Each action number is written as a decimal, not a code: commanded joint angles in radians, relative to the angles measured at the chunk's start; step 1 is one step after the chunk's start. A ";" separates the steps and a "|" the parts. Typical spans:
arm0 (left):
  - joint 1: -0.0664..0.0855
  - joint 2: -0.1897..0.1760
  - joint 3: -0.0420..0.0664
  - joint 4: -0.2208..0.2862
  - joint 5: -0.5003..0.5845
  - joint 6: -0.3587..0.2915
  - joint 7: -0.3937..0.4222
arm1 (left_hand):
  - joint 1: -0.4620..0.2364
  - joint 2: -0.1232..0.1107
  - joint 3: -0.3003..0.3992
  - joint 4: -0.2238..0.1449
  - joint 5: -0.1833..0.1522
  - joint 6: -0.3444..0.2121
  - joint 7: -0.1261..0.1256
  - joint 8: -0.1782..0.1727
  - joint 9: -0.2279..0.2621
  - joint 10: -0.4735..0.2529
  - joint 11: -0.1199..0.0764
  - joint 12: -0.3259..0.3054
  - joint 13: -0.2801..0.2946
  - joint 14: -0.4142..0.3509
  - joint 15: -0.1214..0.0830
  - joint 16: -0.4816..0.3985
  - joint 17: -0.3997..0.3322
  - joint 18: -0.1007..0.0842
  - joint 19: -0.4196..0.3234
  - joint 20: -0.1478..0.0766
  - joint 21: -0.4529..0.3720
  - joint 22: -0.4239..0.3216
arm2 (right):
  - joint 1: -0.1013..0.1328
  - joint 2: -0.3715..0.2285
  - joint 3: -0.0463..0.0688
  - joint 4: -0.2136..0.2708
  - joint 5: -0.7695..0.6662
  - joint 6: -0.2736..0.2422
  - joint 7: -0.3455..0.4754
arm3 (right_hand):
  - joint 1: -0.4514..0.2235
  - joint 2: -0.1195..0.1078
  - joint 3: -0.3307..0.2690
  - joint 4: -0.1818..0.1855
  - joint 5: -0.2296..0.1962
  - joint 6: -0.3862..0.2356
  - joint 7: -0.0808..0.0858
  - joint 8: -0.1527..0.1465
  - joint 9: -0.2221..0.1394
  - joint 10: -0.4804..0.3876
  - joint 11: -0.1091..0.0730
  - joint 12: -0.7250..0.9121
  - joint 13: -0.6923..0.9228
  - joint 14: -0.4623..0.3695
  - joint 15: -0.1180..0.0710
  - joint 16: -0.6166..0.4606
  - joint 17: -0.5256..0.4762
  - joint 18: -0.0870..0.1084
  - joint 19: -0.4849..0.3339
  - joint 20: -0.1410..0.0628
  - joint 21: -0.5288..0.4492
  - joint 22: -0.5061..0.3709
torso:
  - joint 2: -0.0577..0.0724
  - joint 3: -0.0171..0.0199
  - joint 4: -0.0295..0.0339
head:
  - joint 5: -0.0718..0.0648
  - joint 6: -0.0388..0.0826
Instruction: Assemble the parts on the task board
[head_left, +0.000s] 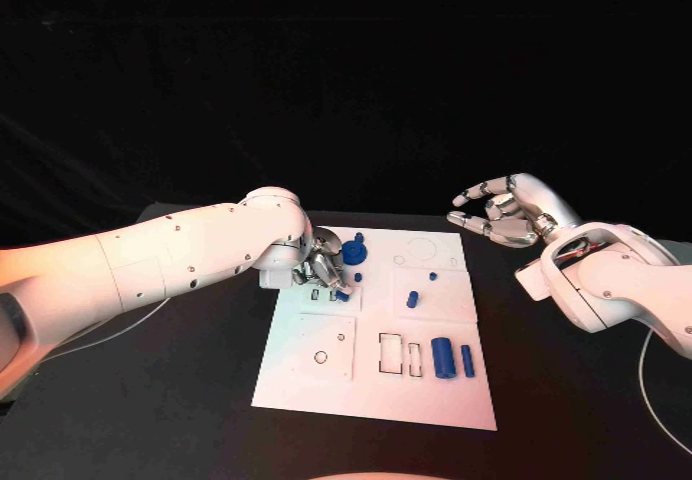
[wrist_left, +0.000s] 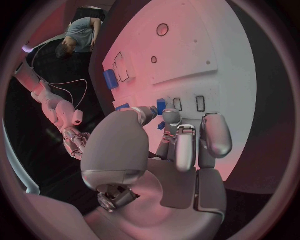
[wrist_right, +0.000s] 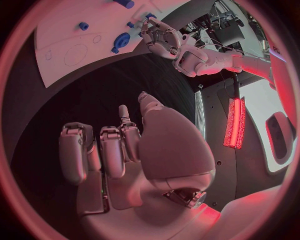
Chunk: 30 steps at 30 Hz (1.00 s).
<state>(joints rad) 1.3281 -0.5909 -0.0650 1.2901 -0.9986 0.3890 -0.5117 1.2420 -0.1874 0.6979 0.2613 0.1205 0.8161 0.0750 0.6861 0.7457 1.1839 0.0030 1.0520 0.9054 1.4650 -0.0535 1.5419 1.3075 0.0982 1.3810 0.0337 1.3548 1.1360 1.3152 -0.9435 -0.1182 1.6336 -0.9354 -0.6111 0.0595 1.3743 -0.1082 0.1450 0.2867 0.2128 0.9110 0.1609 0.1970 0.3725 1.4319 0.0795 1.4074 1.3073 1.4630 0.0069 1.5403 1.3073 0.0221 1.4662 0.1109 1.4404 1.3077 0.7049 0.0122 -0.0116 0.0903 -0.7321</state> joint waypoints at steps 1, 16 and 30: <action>0.000 -0.005 0.000 0.007 0.044 -0.018 0.004 | -0.028 -0.010 0.158 -0.162 0.101 -0.012 0.005 0.018 0.029 0.010 0.001 -0.004 0.002 0.096 -0.006 0.008 0.236 -0.014 -0.002 0.001 0.006 0.006 | -0.001 0.000 0.000 0.001 -0.010 0.008 0.002 | -0.010 -0.002 0.005 0.000 0.005 -0.003 -0.004 0.002 0.001 -0.002 -0.006 -0.003 0.108 0.080 -0.007 -0.005 0.141 0.014 0.029 -0.006 -0.007 0.160 | 0.000 0.0008 0.0012 | -0.001 0.003; -0.001 -0.082 0.002 0.094 0.118 -0.179 0.019 | -0.083 -0.024 0.206 -0.240 0.263 0.019 0.001 0.033 0.060 0.060 -0.005 0.044 0.057 0.099 -0.011 0.013 0.243 -0.016 0.005 -0.002 0.021 0.028 | -0.001 -0.009 0.000 0.005 -0.009 -0.001 0.006 | -0.010 -0.002 0.005 0.000 0.006 -0.003 -0.004 0.002 0.001 -0.002 -0.006 -0.003 0.108 0.080 -0.007 -0.005 0.141 0.014 0.030 -0.006 -0.006 0.161 | 0.000 0.0021 0.0031 | 0.002 0.009; -0.023 -0.115 -0.001 0.130 0.011 -0.235 0.014 | -0.104 -0.038 0.216 -0.254 0.309 0.039 -0.007 0.036 0.070 0.091 -0.013 0.073 0.091 0.099 -0.018 0.012 0.241 -0.021 0.016 -0.008 0.034 0.051 | -0.001 -0.013 0.000 0.007 -0.008 -0.004 0.007 | -0.013 -0.002 0.004 0.001 0.007 -0.004 -0.004 0.003 0.002 -0.003 -0.006 -0.004 0.107 0.080 -0.007 -0.006 0.141 0.014 0.029 -0.006 -0.008 0.160 | 0.001 0.0004 0.0008 | 0.006 0.003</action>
<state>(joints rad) 1.3071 -0.7077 -0.0659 1.4182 -0.9416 0.1835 -0.5051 1.1484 -0.2253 0.6912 0.2342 0.4262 0.8481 0.0693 0.7162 0.8149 1.2693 -0.0106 1.1211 0.9949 1.4685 -0.0642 1.5517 1.3074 0.0894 1.3901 0.0249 1.3858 1.1857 1.3146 -0.9559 -0.1183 1.6385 -0.9354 -0.6142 0.0611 1.3702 -0.1123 0.1450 0.2867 0.2170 0.9110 0.1610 0.1970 0.3733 1.4320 0.0795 1.4074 1.3081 1.4630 0.0070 1.5404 1.3079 0.0221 1.4662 0.1110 1.4368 1.3074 0.7052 0.0134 -0.0095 0.0956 -0.7279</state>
